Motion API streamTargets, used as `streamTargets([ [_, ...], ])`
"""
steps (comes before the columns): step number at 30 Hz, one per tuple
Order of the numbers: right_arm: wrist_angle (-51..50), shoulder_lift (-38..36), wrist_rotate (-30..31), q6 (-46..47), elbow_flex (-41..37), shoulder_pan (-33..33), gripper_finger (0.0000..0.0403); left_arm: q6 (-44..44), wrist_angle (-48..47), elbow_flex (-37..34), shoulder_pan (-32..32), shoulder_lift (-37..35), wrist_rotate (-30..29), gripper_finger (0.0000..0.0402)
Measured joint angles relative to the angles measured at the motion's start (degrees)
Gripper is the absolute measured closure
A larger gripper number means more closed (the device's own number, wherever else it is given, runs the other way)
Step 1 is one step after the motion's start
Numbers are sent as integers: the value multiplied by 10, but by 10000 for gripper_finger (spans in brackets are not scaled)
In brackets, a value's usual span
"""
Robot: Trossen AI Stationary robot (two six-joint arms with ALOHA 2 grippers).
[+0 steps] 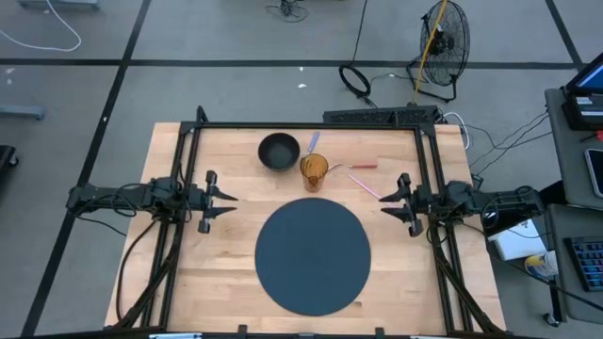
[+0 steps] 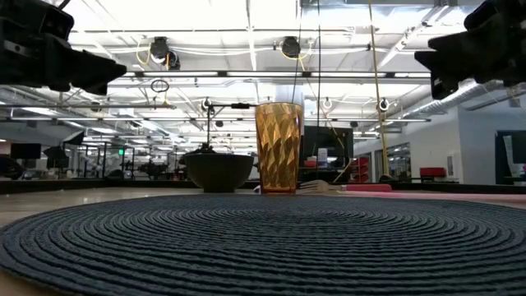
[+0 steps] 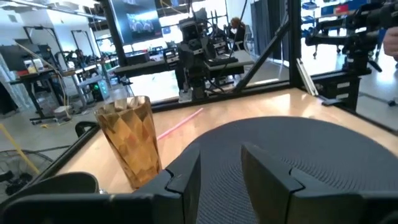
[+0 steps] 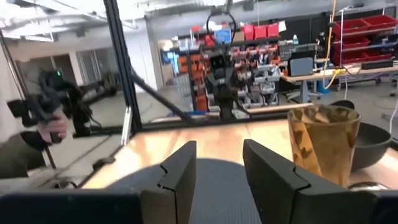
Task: Pick & Place Utensil
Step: Put the black bowl on the left of the blue mat
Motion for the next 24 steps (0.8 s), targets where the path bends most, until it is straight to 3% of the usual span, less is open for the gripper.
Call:
streamTargets([
  [8, -7, 30, 3, -3, 0, 0, 273, -76, 45, 0, 0, 0, 6, 279],
  [16, 42, 94, 73, 1, 0, 0, 273, -79, 46, 0, 0, 0, 13, 279],
  [24, 111, 129, 73, 16, 0, 1, 273, -64, 94, 0, 1, 0, -80, 279],
])
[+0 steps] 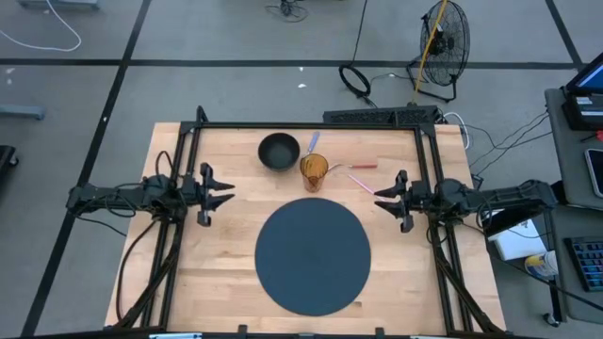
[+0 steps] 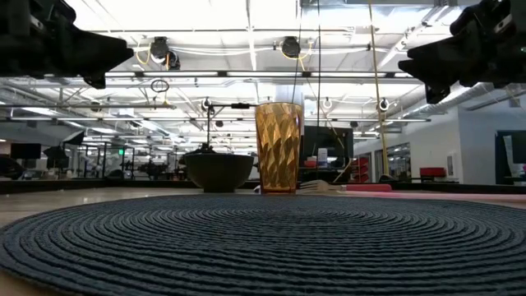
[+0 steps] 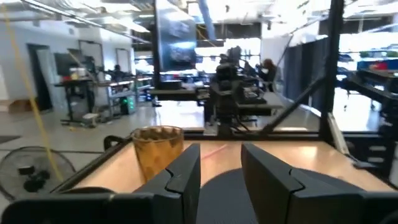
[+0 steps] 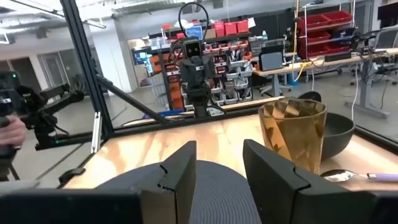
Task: Pick & Place Utensil
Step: Put the black bowl on the left of the blue mat
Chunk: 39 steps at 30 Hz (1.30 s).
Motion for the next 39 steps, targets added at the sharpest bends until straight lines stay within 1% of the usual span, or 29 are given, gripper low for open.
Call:
streamTargets([
  [3, 17, 10, -1, 4, 0, 0, 273, 20, -10, 0, 0, 0, -12, 279],
  [4, 20, 13, -1, 4, 0, 0, 273, 19, -23, 3, 0, 0, -28, 279],
  [8, 34, 24, -2, -7, 0, 0, 273, -5, -83, 40, 12, 26, -125, 279],
  [10, 36, 28, -2, -29, 0, 0, 273, -12, -111, 67, 24, 59, -145, 279],
  [13, 39, 29, -2, -61, 0, 0, 273, -4, -115, 113, 41, 121, -144, 279],
  [18, 44, 30, -3, -90, 0, 0, 273, 41, -134, 206, 66, 225, -146, 279],
  [21, 45, 30, -3, -107, 0, 0, 273, 51, -152, 258, 81, 273, -148, 279],
  [24, 54, 30, -2, -115, 0, 0, 273, 69, -153, 293, 91, 308, -154, 279],
  [26, 70, 30, -2, -128, 0, 0, 273, 93, -152, 307, 90, 323, -157, 279],
  [29, 108, 30, -2, -146, 0, 0, 273, 117, -146, 309, 90, 335, -160, 279],
  [31, 117, 30, -1, -151, 7, 0, 273, 130, -151, 309, 97, 343, -185, 279],
  [34, 95, 34, 1, -135, 23, 0, 273, 124, -155, 309, 113, 350, -222, 279],
  [36, 82, 39, 2, -124, 46, 0, 273, 102, -155, 309, 130, 351, -219, 279],
  [39, 56, 53, 8, -121, 79, 0, 273, 74, -164, 309, 159, 353, -182, 279],
])
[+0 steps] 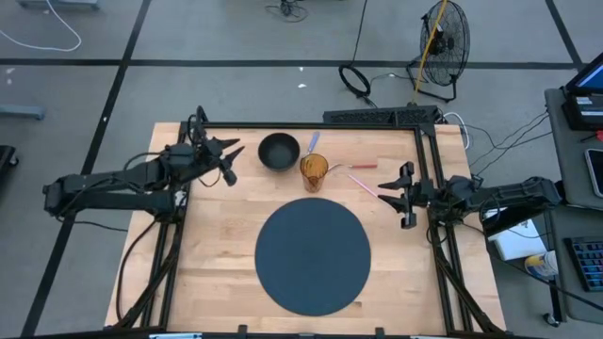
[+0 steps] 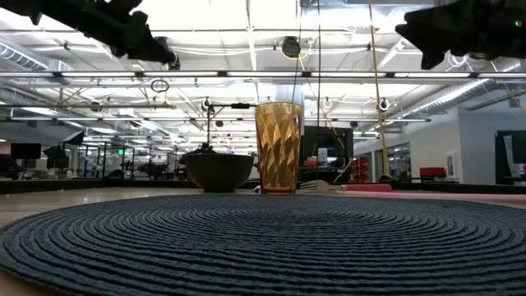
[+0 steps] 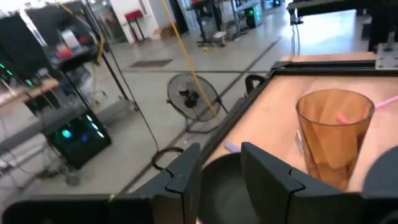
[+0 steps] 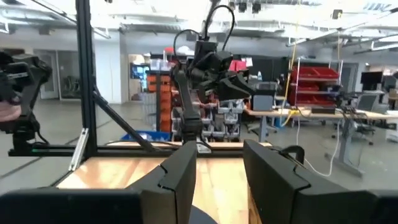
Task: Pick & Place Utensil
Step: Put the black bowl on the left of the blue mat
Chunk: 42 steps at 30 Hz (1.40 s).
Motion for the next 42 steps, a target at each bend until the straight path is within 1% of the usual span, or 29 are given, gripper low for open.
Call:
streamTargets([
  [6, -19, 54, 36, -17, 50, 0, 273, -41, -55, 0, 75, 22, 77, 279],
  [10, -54, 89, 56, -38, 92, -1, 273, -56, -66, 2, 120, 50, 169, 279],
  [13, -80, 112, 55, -45, 122, -1, 273, -51, -80, 15, 135, 78, 223, 279],
  [16, -89, 134, 55, -50, 141, -1, 273, -29, -91, 32, 134, 106, 227, 270],
  [18, -97, 144, 55, -53, 150, -1, 273, -26, -96, 54, 134, 126, 212, 257],
  [23, -105, 161, 55, -50, 158, -1, 273, -26, -150, 120, 136, 175, 172, 202],
  [26, -114, 169, 55, -41, 158, -1, 273, -25, -193, 164, 152, 208, 175, 172],
  [29, -114, 178, 53, -27, 158, -1, 272, -29, -228, 201, 183, 248, 185, 152],
  [32, -114, 184, 52, -14, 158, -1, 272, -27, -245, 225, 224, 290, 219, 148],
  [36, -113, 190, 50, 2, 158, 3, 272, -20, -252, 234, 279, 345, 275, 157],
  [42, -113, 199, 50, -2, 158, 12, 272, 9, -241, 234, 322, 398, 284, 175],
])
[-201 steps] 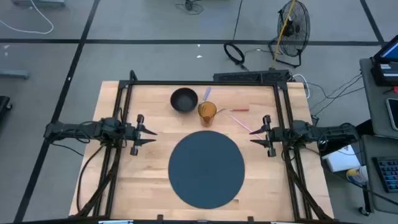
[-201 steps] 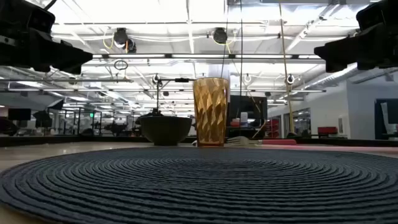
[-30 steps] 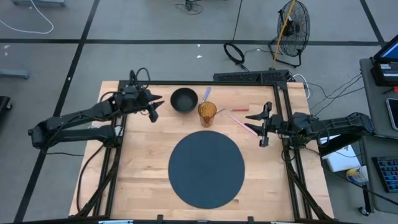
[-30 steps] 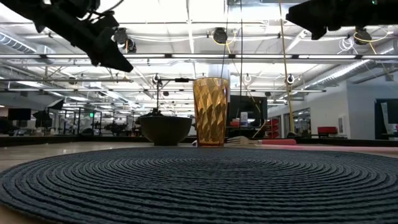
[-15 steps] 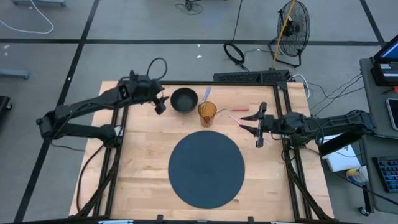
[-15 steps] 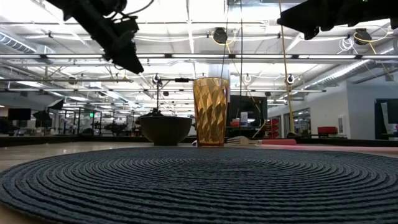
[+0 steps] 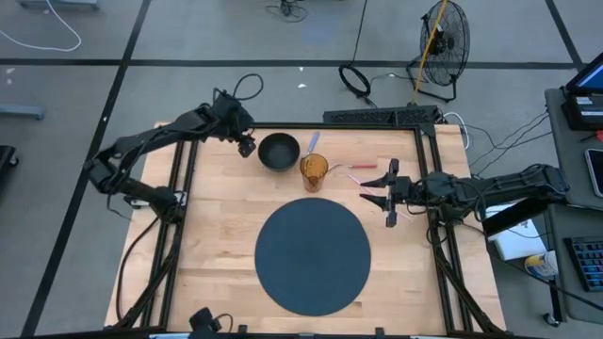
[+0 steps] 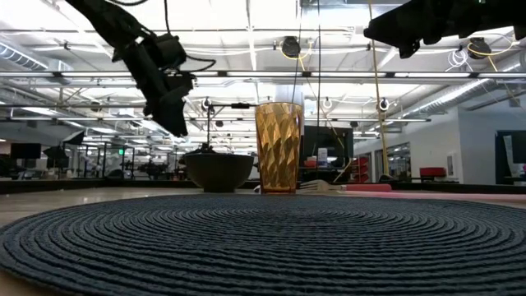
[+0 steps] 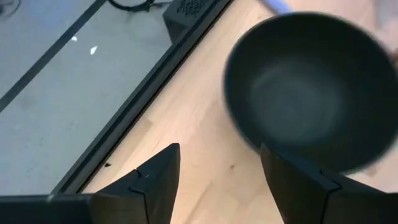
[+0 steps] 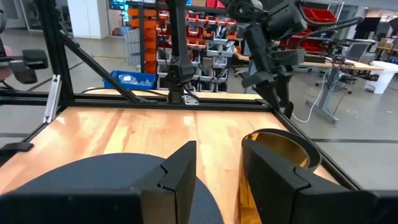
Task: Pick & Place Utensil
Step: Put the black bowl on the left of the blue mat
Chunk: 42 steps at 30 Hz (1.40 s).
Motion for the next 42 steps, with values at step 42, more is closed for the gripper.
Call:
streamTargets([
  [42, -26, 2, 0, -2, 0, -1, 273, -67, 116, 0, 23, 169, 160, 273],
])
